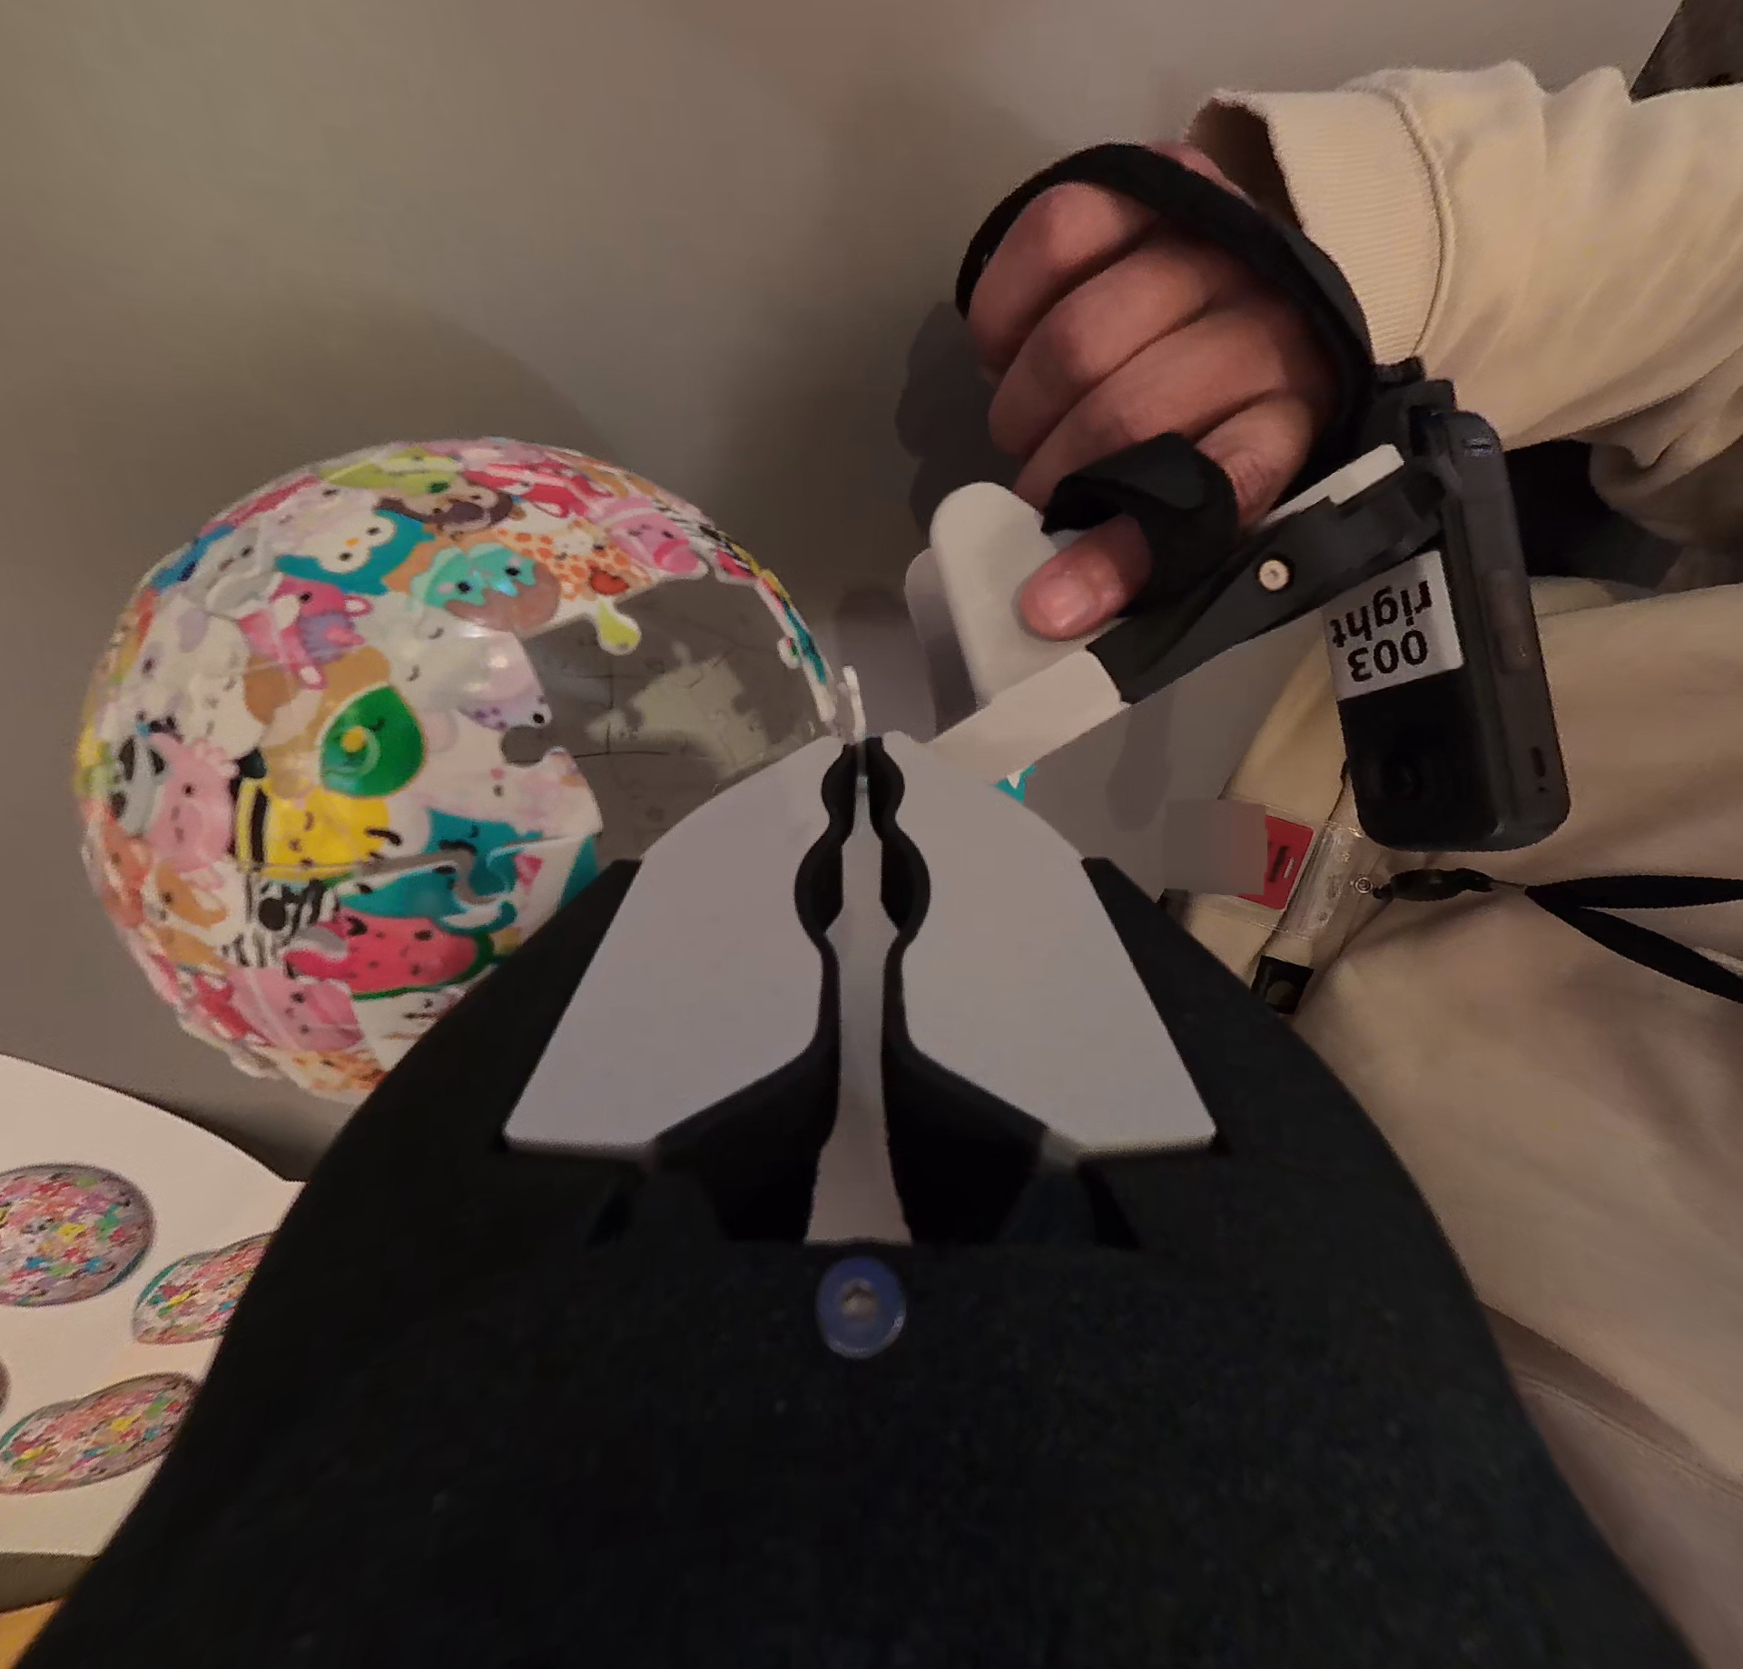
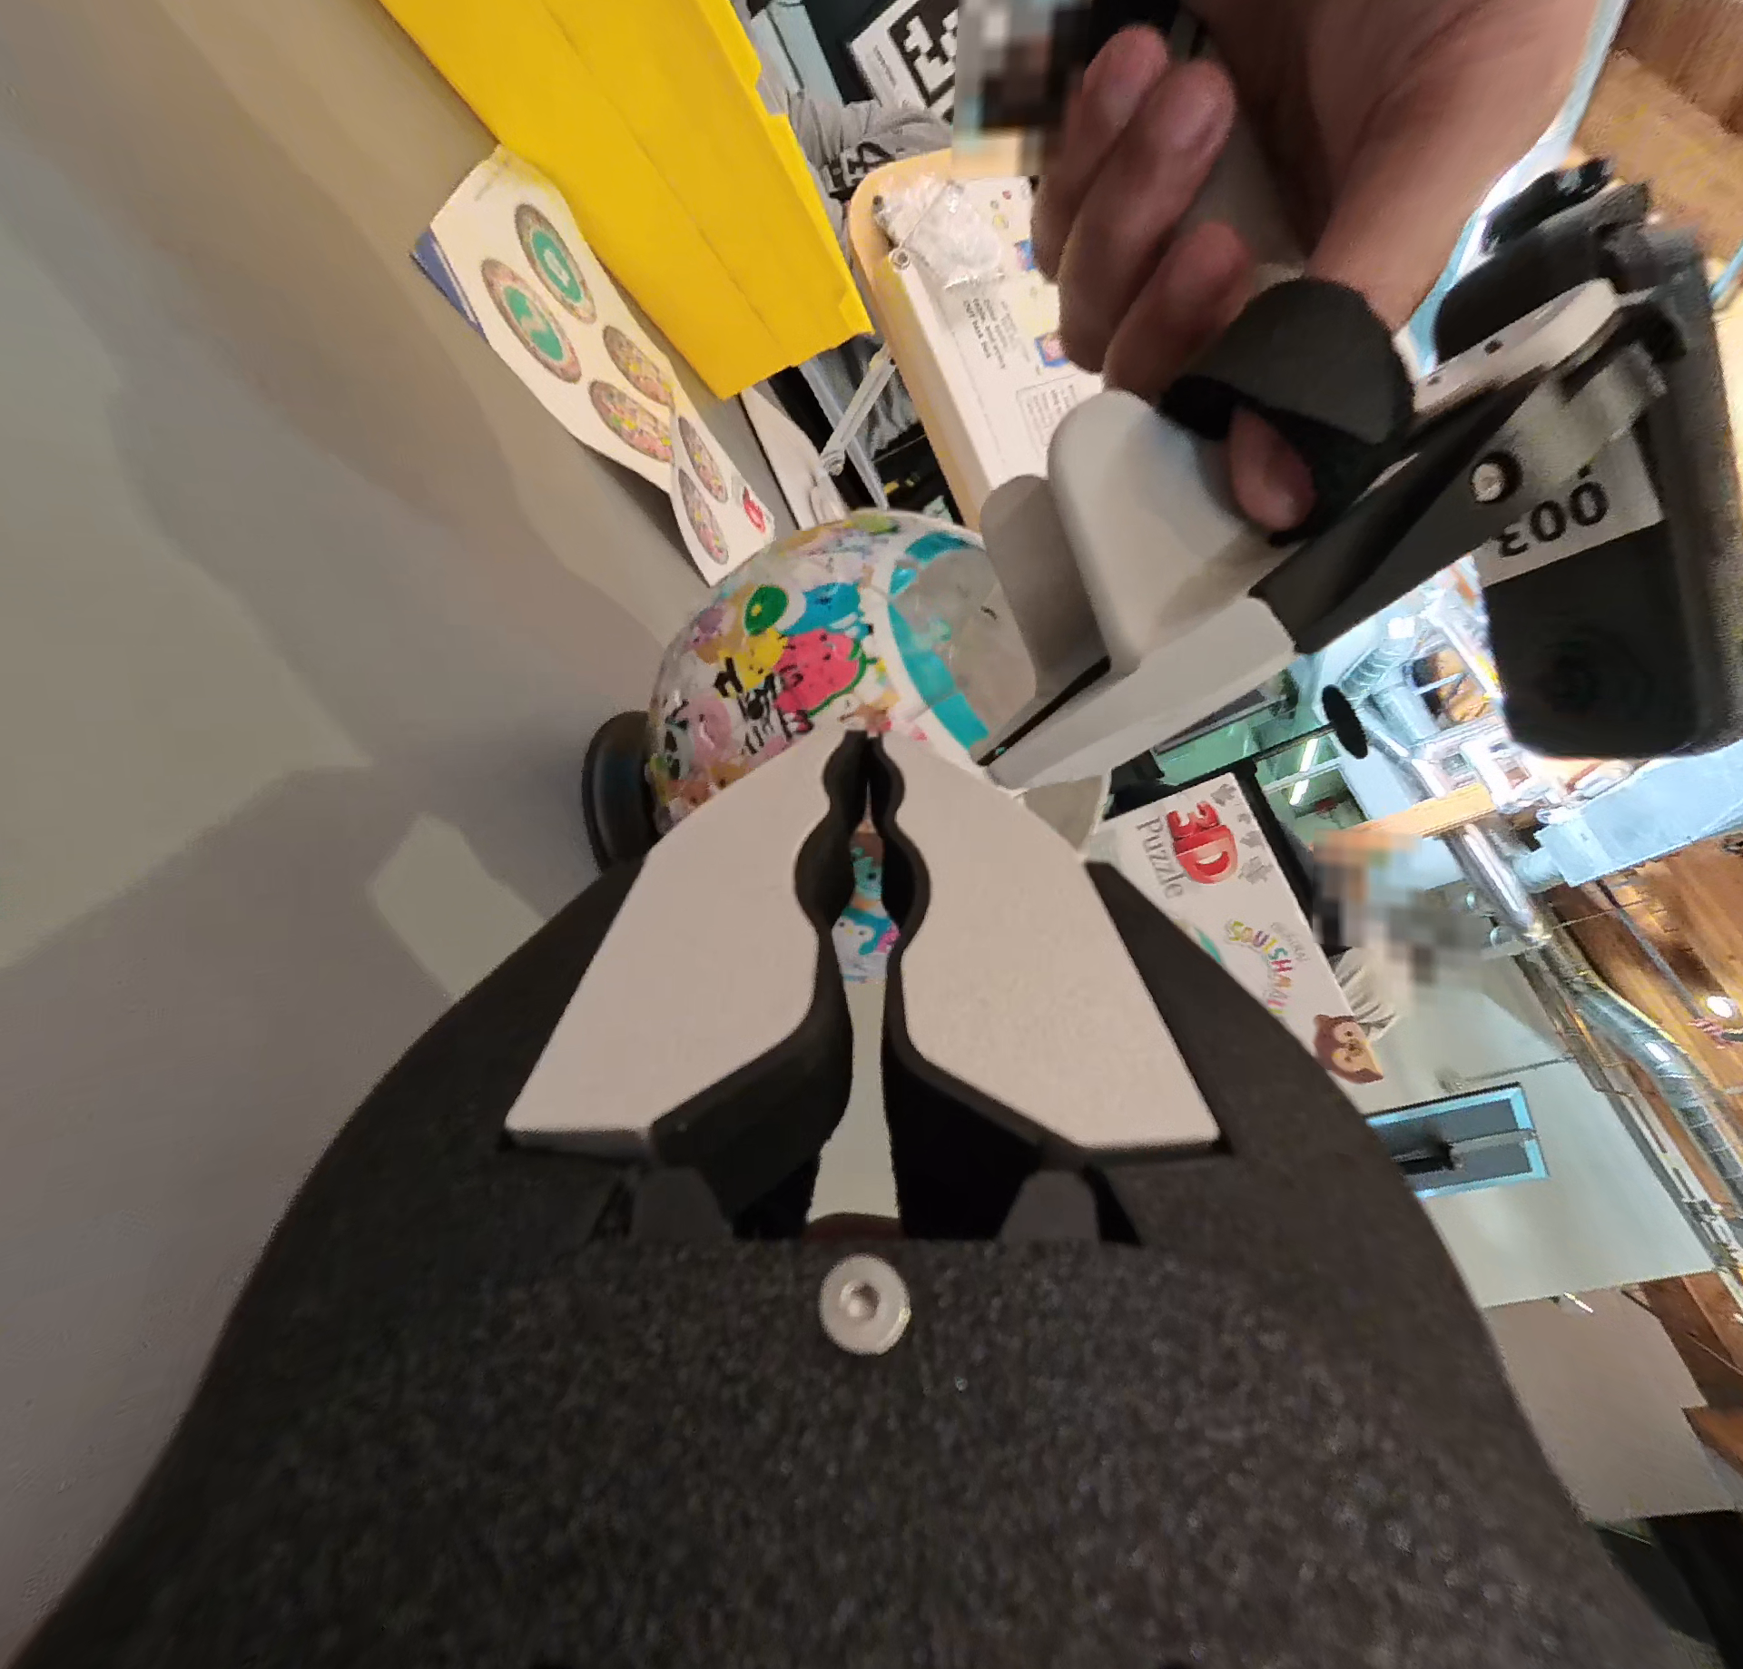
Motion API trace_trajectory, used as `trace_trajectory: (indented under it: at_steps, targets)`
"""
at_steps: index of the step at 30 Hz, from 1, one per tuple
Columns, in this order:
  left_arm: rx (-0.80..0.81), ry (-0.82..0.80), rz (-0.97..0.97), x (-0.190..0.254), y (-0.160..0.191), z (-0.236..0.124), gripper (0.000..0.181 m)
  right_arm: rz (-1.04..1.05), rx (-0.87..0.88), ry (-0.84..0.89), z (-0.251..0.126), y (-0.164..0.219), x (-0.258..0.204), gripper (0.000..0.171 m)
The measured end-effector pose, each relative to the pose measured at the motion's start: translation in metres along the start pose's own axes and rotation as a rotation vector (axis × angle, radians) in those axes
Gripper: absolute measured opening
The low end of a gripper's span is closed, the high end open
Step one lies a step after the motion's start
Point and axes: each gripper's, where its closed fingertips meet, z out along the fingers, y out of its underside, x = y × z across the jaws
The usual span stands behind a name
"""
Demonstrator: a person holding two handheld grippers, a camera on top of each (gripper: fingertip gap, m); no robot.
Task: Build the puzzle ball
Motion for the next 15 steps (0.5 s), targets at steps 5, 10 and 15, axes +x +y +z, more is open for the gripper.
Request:
trace_trajectory:
  at_steps: [5,10,15]
  targets:
    - [-0.006,-0.009,0.0,0.0,0.0,0.0,0.002,0.006,-0.008,-0.01,0.001,0.002,-0.001,0.0]
    - [-0.007,-0.009,-0.007,0.0,-0.001,0.0,0.002,0.048,-0.028,-0.016,0.002,0.008,0.001,0.0]
    - [-0.011,-0.01,-0.009,0.0,-0.001,0.001,0.002,0.056,-0.038,-0.019,0.003,0.011,0.001,0.0]
